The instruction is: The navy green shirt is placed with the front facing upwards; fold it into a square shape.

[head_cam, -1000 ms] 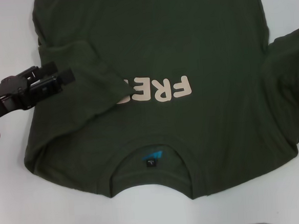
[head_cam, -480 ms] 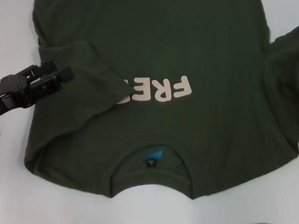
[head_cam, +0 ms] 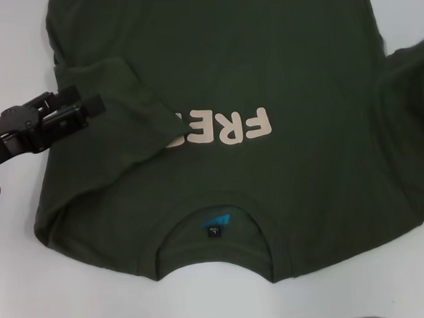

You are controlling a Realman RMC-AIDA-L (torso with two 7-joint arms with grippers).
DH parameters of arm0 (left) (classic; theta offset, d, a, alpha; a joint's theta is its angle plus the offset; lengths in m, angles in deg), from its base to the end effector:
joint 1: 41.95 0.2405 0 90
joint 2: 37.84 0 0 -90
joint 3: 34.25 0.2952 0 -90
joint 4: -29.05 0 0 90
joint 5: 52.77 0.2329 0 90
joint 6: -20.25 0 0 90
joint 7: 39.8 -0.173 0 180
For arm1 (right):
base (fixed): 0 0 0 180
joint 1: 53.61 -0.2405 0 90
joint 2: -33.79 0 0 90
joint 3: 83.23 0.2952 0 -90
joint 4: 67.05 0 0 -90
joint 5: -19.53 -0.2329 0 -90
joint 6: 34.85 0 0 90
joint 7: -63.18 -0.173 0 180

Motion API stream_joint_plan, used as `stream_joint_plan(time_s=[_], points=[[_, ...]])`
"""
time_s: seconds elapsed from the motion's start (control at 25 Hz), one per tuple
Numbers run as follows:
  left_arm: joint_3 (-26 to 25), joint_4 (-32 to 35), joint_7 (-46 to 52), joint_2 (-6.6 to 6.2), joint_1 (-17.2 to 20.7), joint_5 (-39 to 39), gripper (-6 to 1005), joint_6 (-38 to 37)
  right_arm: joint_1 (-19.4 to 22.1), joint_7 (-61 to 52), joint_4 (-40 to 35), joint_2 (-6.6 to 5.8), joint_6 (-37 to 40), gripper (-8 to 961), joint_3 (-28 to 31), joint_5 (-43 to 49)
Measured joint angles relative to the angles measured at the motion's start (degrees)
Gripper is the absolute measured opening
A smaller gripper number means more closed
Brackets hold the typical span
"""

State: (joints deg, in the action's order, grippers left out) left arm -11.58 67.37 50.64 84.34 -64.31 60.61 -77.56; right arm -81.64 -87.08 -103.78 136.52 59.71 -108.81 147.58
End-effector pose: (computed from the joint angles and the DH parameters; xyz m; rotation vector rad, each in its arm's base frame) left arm -0.3311 0.3250 -0.0183 -2.3905 -1.0923 -1.0698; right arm 0.3899 0.3688 0.1059 -1.8188 2.1917 0.6723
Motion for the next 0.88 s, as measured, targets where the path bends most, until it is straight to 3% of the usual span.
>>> stream_joint_plan(time_s=[0.24,0.4,0.56,0.88], points=[[0.0,0.0,0.0,0.15,0.0,-0.1,852,0.0,-1.3,0.0,0.8,3.76,-0.9,15,-0.1,-0.4],[0.0,0.0,0.0,0.16,0.3,-0.9,850,0.0,-1.9,0.3,2.9,5.64,-2.7,15,0.5,-2.2],[0.0,0.0,0.0,0.16,0.5,-1.3,849,0.1,-2.3,1.1,5.7,6.67,-5.8,16,0.4,-4.5],[-0.1,0.0,0.0,0.26,0.3,-1.4,845,0.1,-2.8,2.6,10.3,7.49,-10.2,15,0.9,-7.9]])
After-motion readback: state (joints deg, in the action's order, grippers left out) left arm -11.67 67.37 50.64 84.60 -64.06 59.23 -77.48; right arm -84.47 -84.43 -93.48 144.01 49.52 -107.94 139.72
